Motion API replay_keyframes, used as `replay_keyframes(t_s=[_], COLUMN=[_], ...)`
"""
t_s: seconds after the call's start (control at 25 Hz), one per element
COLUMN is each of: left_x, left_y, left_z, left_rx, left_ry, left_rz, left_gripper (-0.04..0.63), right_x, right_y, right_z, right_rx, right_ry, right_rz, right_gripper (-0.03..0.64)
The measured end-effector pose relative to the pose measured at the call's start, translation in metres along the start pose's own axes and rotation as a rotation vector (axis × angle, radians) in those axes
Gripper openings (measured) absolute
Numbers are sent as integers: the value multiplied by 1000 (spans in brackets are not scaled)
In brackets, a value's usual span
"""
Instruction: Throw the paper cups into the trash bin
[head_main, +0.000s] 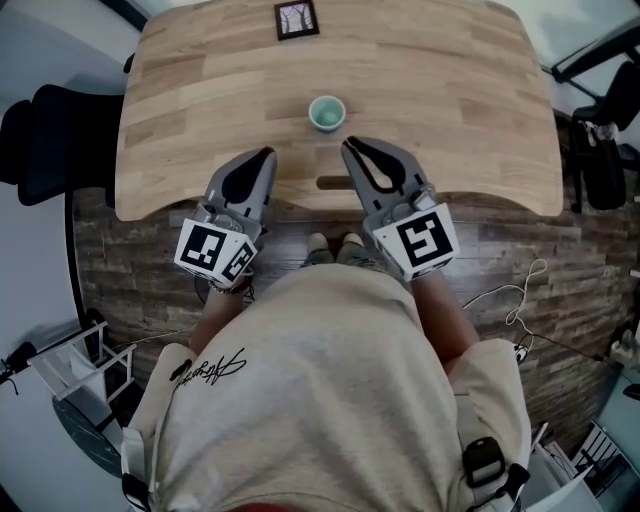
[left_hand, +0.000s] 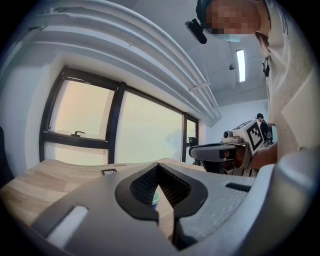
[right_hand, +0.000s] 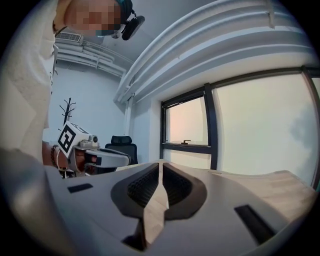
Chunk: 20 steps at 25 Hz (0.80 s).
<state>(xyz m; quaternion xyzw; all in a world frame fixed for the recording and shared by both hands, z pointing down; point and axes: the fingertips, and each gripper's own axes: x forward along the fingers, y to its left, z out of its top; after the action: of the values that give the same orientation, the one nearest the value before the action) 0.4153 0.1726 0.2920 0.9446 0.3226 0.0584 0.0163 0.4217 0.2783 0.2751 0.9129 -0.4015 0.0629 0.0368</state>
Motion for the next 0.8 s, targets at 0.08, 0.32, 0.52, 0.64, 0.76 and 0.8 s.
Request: replay_keyframes(t_s=[0.08, 0.32, 0.52, 0.64, 0.76, 0.8], left_x=[1, 3, 0, -1, -4, -6], left_y=[2, 6, 10, 11, 10, 10], left_z=[-2, -9, -19, -24, -27, -28], left_rx=[-2, -17, -24, -28, -30, -32], left_ry=[2, 13, 29, 43, 53, 56], left_rz=[11, 31, 46, 49, 59, 64], left_gripper=[3, 3, 3, 3, 3, 3], right_x=[5, 30, 58, 74, 87, 90], right_y=[-2, -7, -12, -17, -15, -13], right_z=[-3, -28, -63, -83, -110, -119], right_rx=[-16, -82, -165, -224, -300, -320], right_ry=[11, 65, 145, 201, 262, 285], right_rz=[21, 117, 182, 207, 249, 265], right_gripper=[12, 113, 151, 160, 161, 163])
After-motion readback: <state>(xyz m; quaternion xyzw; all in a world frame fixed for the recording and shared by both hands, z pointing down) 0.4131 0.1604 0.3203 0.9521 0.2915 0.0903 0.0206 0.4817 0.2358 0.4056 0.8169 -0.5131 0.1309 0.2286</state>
